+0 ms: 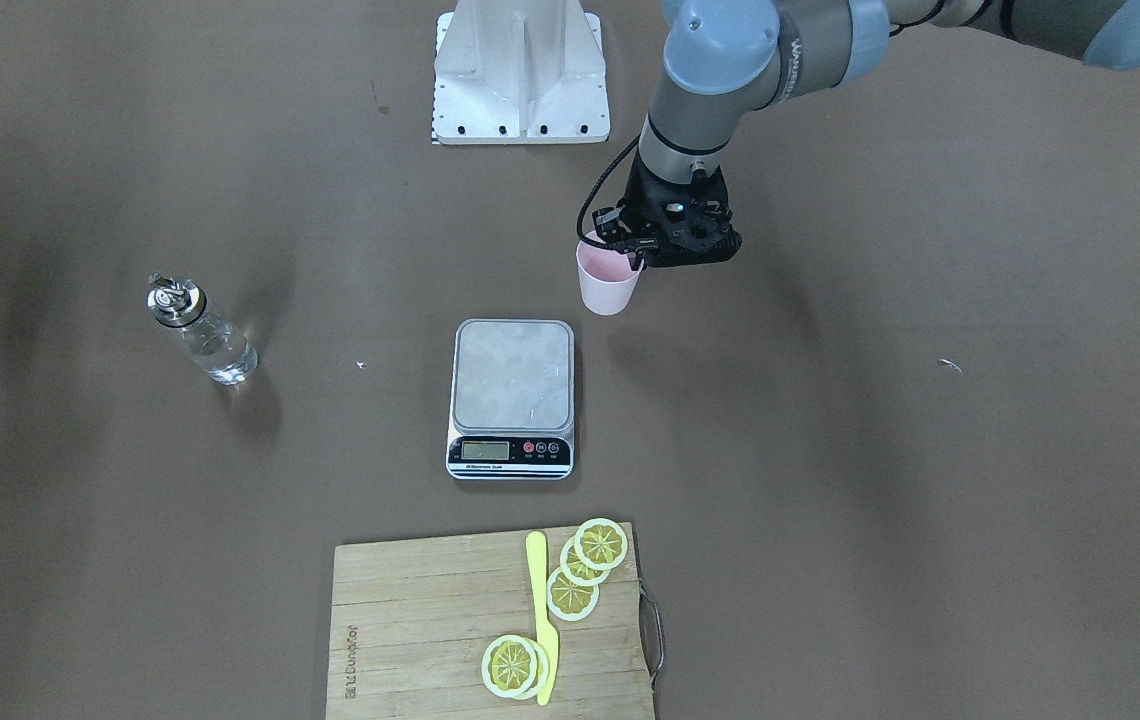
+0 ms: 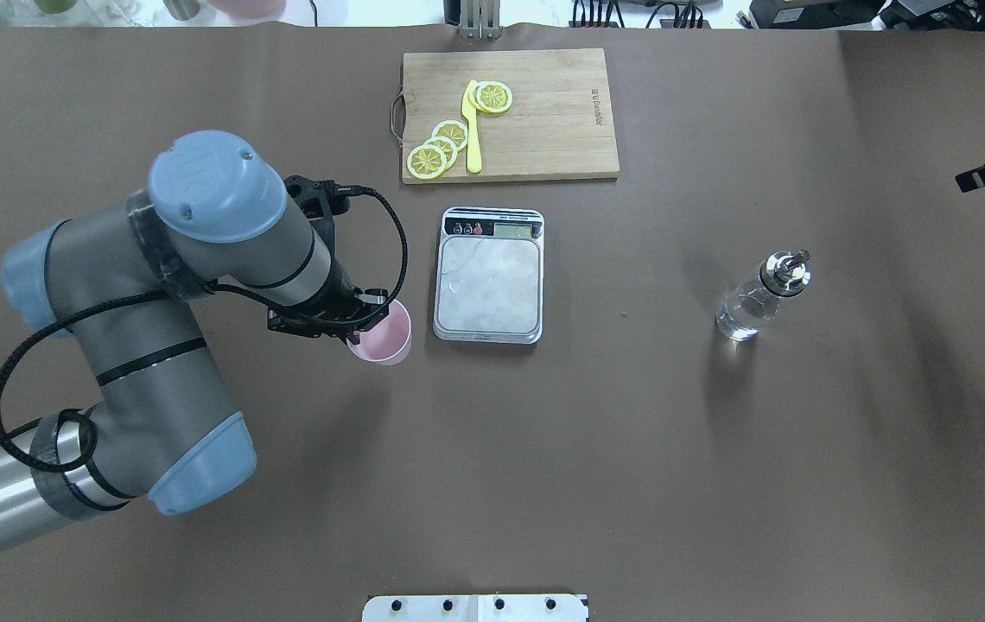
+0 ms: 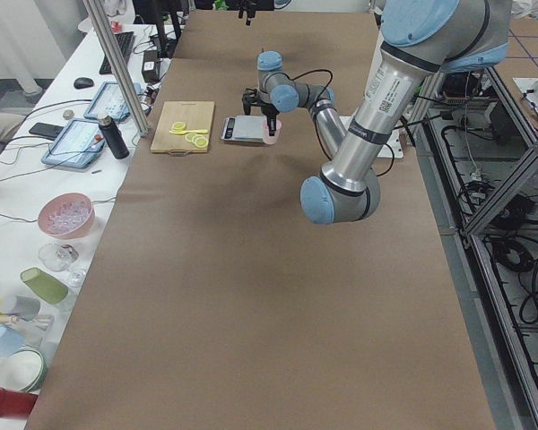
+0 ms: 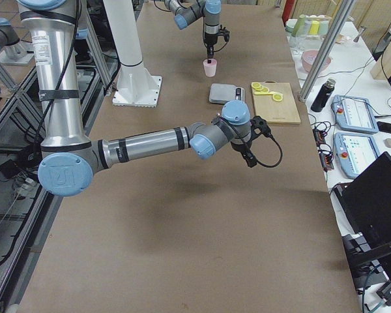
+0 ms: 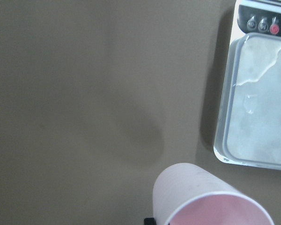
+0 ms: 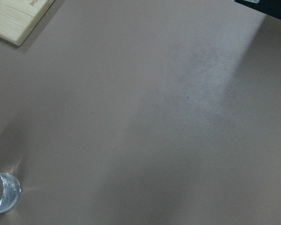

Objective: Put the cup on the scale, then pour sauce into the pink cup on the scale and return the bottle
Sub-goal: 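Carry the pink cup with the left gripper over the scale, then lower the pink cup onto the scale and open the left gripper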

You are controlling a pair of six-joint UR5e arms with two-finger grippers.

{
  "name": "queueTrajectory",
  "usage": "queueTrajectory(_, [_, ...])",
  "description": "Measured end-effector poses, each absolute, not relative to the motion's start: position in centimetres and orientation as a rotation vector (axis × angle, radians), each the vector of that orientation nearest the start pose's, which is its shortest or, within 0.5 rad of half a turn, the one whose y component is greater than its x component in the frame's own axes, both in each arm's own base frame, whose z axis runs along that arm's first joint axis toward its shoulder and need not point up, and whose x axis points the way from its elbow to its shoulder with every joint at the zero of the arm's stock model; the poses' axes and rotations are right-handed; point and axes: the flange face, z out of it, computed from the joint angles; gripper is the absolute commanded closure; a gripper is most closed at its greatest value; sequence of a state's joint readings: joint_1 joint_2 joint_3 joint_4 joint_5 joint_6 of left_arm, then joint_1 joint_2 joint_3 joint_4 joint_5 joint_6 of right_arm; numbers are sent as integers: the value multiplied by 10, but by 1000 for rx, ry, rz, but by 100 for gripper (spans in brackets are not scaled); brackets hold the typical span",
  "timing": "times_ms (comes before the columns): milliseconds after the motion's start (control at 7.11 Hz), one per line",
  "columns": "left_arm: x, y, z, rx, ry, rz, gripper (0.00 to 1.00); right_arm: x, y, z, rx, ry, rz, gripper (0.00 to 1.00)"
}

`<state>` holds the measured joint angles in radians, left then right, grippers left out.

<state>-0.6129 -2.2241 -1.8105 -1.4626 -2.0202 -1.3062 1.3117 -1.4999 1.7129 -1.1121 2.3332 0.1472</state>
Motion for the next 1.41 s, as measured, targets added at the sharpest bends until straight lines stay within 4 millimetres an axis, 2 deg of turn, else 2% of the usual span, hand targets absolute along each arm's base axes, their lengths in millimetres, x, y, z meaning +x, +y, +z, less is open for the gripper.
queueTrajectory(422, [494, -475, 143, -97, 885, -272, 100, -75, -535, 498, 478, -849, -358, 1])
queueTrajectory(704, [513, -490, 125, -134, 877, -342, 100, -75, -535, 499, 477, -849, -358, 1])
queueTrajectory(985, [534, -503, 113, -148, 874, -356, 100, -75, -535, 499, 477, -849, -358, 1])
queueTrajectory(1407, [556, -518, 120, -139, 917, -343, 100, -75, -535, 499, 478, -849, -358, 1])
